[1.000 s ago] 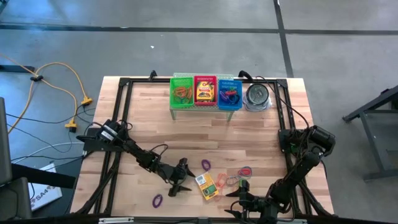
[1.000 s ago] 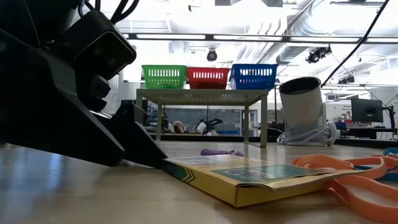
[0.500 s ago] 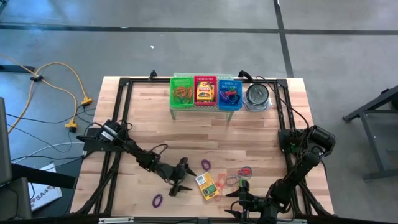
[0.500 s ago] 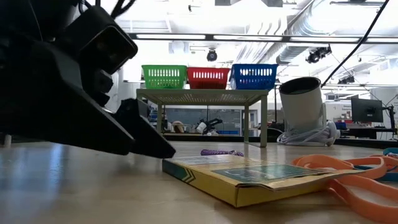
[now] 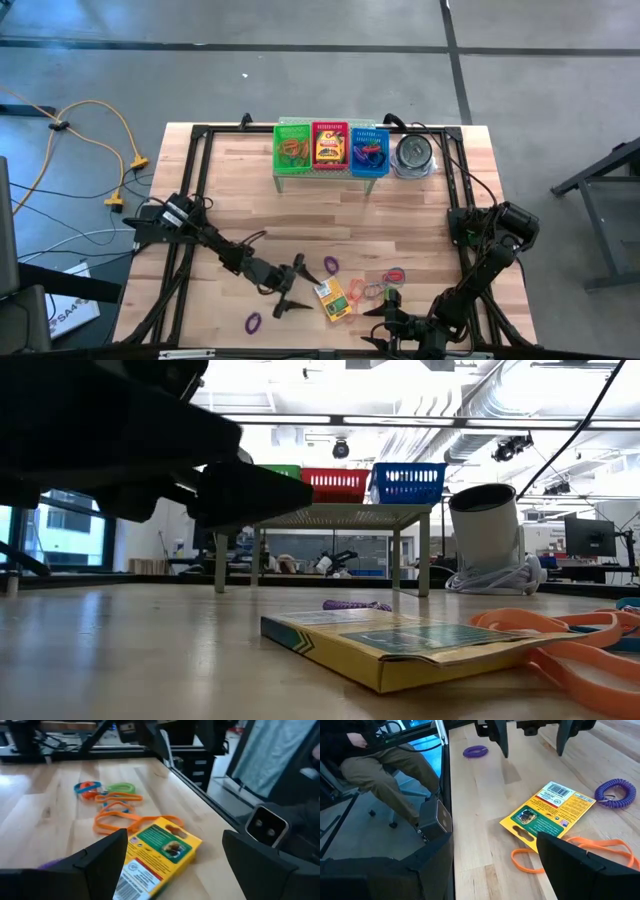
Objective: Pick & Place Office Desk Supplies
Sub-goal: Put the yellow crayon box into the red bin on the shelf
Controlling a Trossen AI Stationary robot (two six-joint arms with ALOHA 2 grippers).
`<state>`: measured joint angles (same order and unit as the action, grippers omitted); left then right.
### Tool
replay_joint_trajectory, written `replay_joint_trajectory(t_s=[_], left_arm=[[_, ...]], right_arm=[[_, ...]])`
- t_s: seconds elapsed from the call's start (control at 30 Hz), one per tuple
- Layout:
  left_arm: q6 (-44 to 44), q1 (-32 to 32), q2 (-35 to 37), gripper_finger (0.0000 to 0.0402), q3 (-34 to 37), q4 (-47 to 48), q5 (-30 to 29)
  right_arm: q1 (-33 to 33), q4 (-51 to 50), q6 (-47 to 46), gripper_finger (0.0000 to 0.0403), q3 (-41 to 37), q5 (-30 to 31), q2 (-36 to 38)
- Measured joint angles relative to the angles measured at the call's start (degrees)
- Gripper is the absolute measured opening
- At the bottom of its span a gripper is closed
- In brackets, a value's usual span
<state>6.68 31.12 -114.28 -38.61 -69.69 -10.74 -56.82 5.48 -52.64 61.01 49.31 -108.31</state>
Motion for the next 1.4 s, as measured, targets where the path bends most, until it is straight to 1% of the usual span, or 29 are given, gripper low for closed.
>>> replay_joint_trajectory(t_s=[0.17,0.43,0.63,0.93,1.13,1.3,1.4], left_arm=[[0.5,-1.3,0.0,0.032,0.0,-0.2,-3.0],[-0.4,-1.9,0.0,0.032,0.0,-0.2,-3.0],[0.6,-2.6,0.0,0.032,-0.5,-0.2,0.9],[1.2,-5.6,0.0,0.0319,-3.9,0.0,7.6],[2.4,-7.0,0.0,0.0319,-4.3,-0.5,8.2],[2.4,-7.0,0.0,0.0319,-4.3,-1.5,8.3],[3.9,-7.0,0.0,0.0319,-4.3,-2.0,8.3]], right_arm=[[0.0,-0.1,0.0,0.0274,0.0,0.0,0.0],[0.0,-0.1,0.0,0.0274,0.0,0.0,0.0],[0.0,-0.3,0.0,0.0274,0.0,0.3,0.0],[0.0,-0.6,0.0,0.0274,0.0,1.7,0.0],[0.0,-0.6,0.0,0.0274,0.0,1.6,0.0],[0.0,-0.6,0.0,0.0274,0.0,1.3,0.0],[0.0,-0.6,0.0,0.0274,0.0,1.3,0.0]])
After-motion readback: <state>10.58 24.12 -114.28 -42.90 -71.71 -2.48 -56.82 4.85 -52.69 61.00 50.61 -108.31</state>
